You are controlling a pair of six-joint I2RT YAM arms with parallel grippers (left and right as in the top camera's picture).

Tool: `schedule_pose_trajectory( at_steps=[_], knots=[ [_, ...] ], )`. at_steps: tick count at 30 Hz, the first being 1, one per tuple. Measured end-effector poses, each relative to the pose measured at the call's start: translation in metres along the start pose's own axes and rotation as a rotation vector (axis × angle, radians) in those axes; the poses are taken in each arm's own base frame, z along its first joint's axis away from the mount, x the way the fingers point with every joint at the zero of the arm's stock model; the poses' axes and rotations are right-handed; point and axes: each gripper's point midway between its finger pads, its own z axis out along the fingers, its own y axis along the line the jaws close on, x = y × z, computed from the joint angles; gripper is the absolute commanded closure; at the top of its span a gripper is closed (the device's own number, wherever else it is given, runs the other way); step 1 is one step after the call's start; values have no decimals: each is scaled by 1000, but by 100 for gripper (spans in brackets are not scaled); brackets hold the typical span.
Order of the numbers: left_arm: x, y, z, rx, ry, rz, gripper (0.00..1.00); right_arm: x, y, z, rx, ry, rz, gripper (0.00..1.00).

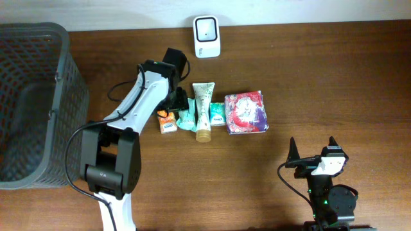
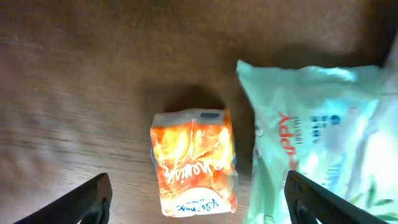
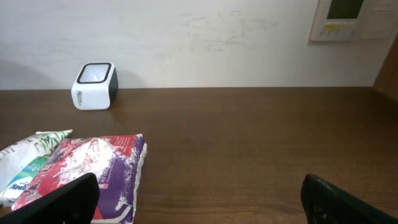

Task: Scan the item barcode
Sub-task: 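Place the orange box left of the wipes packet and withdraw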

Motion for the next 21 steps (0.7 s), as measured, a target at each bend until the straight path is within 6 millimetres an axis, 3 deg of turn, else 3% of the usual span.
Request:
schedule_pose_trajectory(
  at_steps=[2,4,8,12,16,21],
  knots=[
    [0,3,-18,-10,26,4,11,0,0,0,0,0,0,1],
    [-15,5,-51,3,-2,-8,9,0,0,0,0,0,0,1],
    [-27,18,-135,30,-59,-28,6,0,0,0,0,0,0,1],
    [-26,28,-190,72,-142,-39,2,0,0,0,0,0,0,1],
    [-16,41,-236,121,-250,-34,1,0,0,0,0,0,1,1],
    [26,77,-331,226,-485,-44,1,0,0,0,0,0,0,1]
  ],
)
